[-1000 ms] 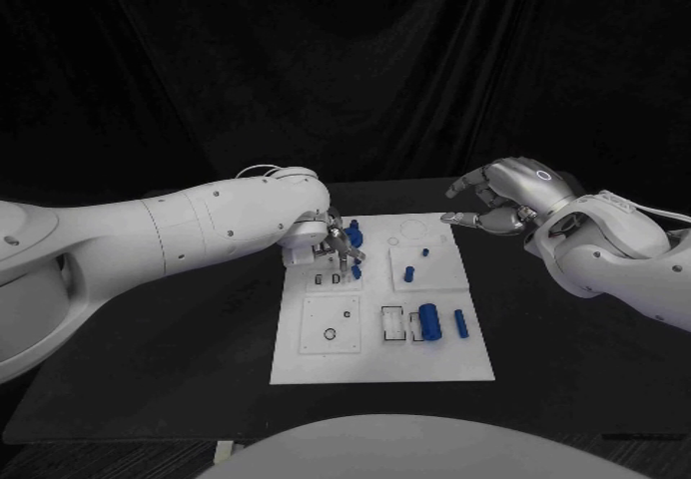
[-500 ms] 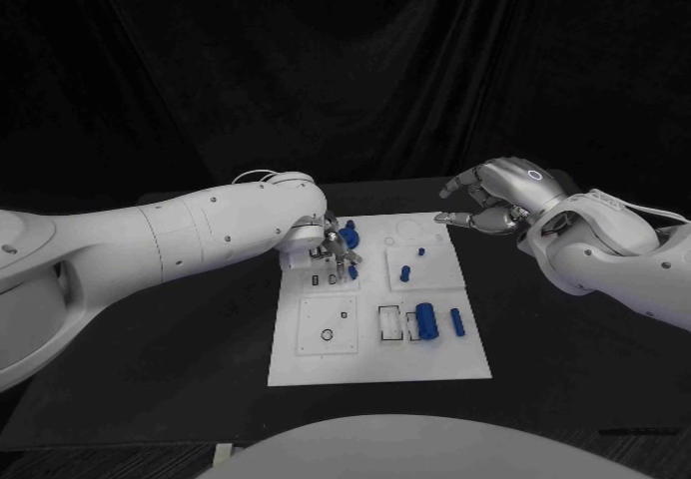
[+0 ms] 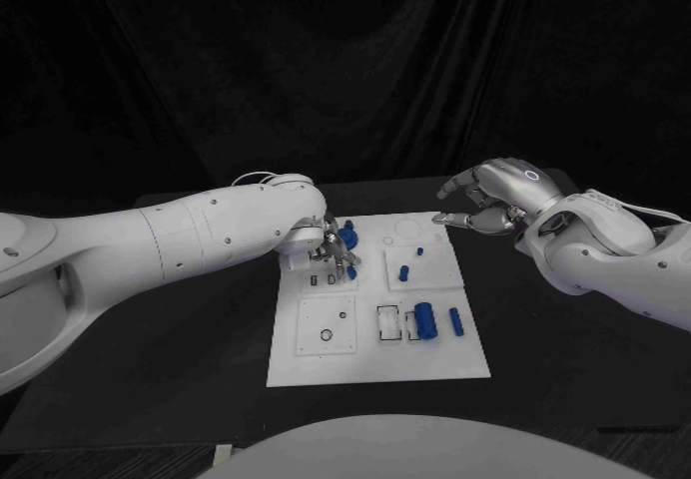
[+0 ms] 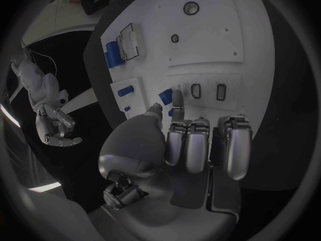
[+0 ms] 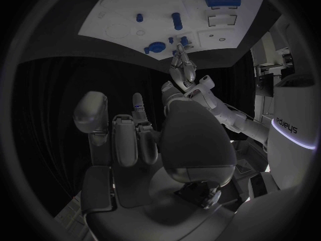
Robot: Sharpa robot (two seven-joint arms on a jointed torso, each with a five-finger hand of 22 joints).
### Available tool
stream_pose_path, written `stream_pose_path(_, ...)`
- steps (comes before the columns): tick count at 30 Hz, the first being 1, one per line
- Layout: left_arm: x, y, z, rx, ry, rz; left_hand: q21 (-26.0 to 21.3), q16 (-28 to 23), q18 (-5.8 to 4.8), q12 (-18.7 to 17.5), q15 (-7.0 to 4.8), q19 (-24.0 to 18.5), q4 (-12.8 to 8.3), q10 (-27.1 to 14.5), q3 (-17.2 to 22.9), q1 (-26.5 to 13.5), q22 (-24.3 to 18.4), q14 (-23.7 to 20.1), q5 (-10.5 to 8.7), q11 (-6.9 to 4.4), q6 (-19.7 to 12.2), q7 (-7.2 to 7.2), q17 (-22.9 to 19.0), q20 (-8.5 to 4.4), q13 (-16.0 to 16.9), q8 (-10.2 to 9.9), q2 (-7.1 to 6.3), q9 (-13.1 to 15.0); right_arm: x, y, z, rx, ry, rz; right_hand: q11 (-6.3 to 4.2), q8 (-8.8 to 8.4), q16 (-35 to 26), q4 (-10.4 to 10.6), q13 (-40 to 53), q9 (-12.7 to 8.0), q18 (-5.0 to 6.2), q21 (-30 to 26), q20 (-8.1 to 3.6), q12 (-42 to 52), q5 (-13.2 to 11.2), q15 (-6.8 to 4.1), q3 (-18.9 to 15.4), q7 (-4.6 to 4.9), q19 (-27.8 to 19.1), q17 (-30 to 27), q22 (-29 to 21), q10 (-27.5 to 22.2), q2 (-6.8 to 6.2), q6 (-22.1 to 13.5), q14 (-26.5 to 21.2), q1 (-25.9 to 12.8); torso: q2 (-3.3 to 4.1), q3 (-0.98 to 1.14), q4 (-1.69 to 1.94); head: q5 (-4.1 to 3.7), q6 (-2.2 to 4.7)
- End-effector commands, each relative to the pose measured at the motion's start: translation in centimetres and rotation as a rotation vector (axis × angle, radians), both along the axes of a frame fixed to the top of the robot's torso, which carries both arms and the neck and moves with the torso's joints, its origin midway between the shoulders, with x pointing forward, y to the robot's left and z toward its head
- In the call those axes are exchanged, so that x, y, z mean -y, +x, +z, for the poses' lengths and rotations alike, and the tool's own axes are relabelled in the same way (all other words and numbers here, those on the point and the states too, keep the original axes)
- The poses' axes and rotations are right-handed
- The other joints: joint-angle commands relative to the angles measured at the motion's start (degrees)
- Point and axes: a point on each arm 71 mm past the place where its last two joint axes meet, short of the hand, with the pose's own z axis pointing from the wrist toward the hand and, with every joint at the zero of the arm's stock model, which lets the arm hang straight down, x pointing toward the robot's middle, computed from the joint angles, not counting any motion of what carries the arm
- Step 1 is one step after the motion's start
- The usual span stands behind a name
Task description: Assemble the parts on the task board
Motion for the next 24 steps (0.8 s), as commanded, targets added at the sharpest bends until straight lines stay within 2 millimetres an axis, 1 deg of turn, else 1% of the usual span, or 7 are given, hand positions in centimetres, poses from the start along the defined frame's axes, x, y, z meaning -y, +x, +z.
stream_pose_path(1,0.27,-0.15,-0.16,-0.01,0.003,-0.008,-0.2,0.2,-0.68,0.2,-0.05,0.1,-0.3,6.0,0.1,0.5,9.7,6.0,0.18,-0.29,0.5,-0.08,15.1,0.08,15.0,-0.5,0.06,-0.1,-0.04,-0.04,-0.04,0.006,0.002,-0.006,0.42,0.34,0.1,0.0,15.1,0.1,0.12,0.0,0.11,0.1,0.4,0.41,0.3,0.06,0.3,6.7,7.1,6.2,0.45,0.4,4.3,0.1,0.06,0.05,0.08,-0.15,0.0)
stream_pose_path(3,0.33,-0.18,-0.19,-0.011,0.002,-0.01,-0.2,0.2,-0.68,0.2,-0.05,0.1,-0.3,6.0,0.1,0.5,9.7,6.0,0.18,-0.29,0.5,-0.08,15.1,0.08,15.0,-0.5,0.06,-0.1,-0.07,-0.04,-0.05,0.006,0.002,-0.005,0.42,0.34,0.1,0.0,15.1,0.1,0.12,0.0,0.11,0.1,0.4,0.41,0.3,0.06,0.3,6.7,7.1,6.2,0.45,0.4,4.3,0.1,0.02,0.04,0.09,-0.16,0.0)
stream_pose_path(6,0.42,-0.2,-0.23,-0.013,0.001,-0.013,-0.2,0.2,-0.68,0.2,-0.05,0.1,-0.3,6.0,0.1,0.5,9.7,6.0,0.18,-0.29,0.5,-0.08,15.1,0.08,15.0,-0.5,0.06,-0.1,-0.1,-0.04,-0.06,0.006,0.002,-0.004,0.43,0.33,0.1,0.0,15.1,0.1,0.12,0.0,0.12,0.1,0.3,0.42,0.3,0.06,0.3,6.7,7.1,6.2,0.45,0.4,4.3,0.1,-0.03,0.08,0.0,-0.15,0.0)
stream_pose_path(9,0.51,-0.24,-0.26,-0.015,0.002,-0.016,-0.2,0.2,-0.68,0.2,-0.06,0.1,-0.3,6.0,0.2,0.5,9.6,6.0,0.14,-0.3,0.5,-0.08,15.1,0.07,15.0,-0.5,0.09,-0.1,-0.09,-0.03,-0.07,0.005,0.001,-0.005,0.45,0.32,0.1,0.1,15.1,0.1,0.13,-0.1,0.13,0.1,0.3,0.44,0.3,0.07,0.3,6.7,7.1,6.2,0.43,0.5,4.3,0.1,-0.02,0.08,0.08,-0.22,0.0)
stream_pose_path(12,0.55,-0.27,-0.29,-0.018,0.003,-0.019,-0.3,0.2,-0.66,0.2,-0.06,0.1,-0.4,6.0,0.2,0.6,9.6,6.0,0.12,-0.3,0.5,-0.09,15.1,0.07,15.0,-0.6,0.12,-0.1,-0.11,-0.02,-0.09,0.003,0.001,-0.005,0.45,0.32,0.1,0.1,15.1,0.1,0.13,-0.1,0.13,0.1,0.3,0.44,0.3,0.07,0.3,6.7,7.1,6.2,0.43,0.5,4.3,0.1,-0.05,0.09,0.03,-0.14,0.0)
stream_pose_path(24,0.72,-0.27,-0.35,-0.024,0.005,-0.027,-0.4,0.2,-0.61,0.2,-0.08,-0.1,-0.6,6.0,0.5,0.8,9.5,6.0,0.12,-0.32,0.7,-0.12,15.1,0.06,15.0,-0.8,0.2,0.0,-0.23,-0.04,-0.22,-0.002,-0.002,-0.003,0.45,0.32,0.1,0.1,15.1,0.1,0.13,-0.1,0.13,0.1,0.3,0.44,0.3,0.07,0.3,6.7,7.1,6.2,0.43,0.5,4.3,0.1,-0.07,0.12,0.0,-0.29,0.0)
